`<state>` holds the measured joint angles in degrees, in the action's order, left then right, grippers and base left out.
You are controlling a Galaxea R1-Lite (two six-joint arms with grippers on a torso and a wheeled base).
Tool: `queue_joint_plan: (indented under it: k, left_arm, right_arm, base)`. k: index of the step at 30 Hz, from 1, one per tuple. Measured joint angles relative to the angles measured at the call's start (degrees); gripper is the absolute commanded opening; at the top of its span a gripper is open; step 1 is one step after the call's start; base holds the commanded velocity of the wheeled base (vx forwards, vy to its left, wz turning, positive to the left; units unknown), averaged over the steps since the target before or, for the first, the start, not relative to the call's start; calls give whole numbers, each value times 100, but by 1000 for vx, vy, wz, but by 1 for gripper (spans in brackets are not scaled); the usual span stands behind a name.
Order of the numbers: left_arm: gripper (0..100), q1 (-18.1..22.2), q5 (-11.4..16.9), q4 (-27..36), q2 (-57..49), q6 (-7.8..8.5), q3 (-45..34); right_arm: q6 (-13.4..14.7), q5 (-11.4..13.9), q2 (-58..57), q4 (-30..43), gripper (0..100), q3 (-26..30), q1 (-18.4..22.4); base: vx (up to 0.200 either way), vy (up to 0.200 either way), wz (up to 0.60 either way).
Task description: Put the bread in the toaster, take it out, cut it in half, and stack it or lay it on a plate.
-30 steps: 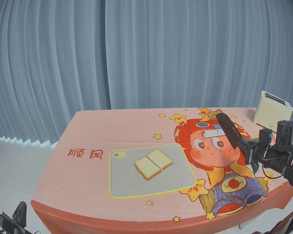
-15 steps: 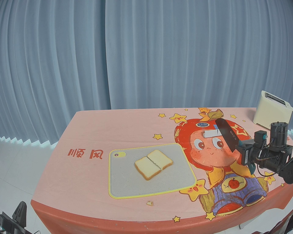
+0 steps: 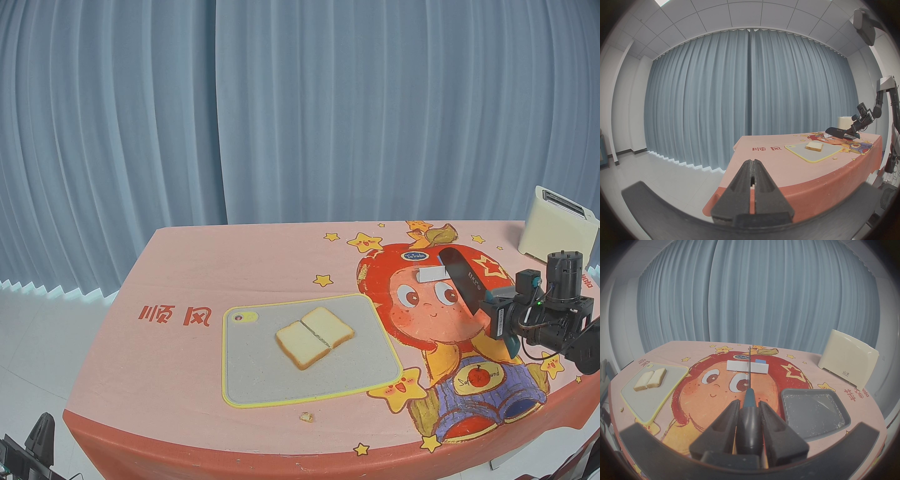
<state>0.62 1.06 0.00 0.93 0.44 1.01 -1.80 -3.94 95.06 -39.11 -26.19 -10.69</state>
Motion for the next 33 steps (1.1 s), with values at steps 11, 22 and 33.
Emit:
queue_joint_plan:
  k: [11,22,33]
  left_arm:
    - [0,-2,0,0,0,0,0]
    - [0,-2,-2,0,0,-1,0]
    - [0,-5,0,0,0,0,0]
  right_arm:
    - [-9,4,130,0,0,-71,0]
    - [-20,2,174,0,0,-79,0]
    - [-20,-9,188,-11,0,-46,0]
  base:
    - [0,0,0]
    - [0,0,0]
    - [0,0,0]
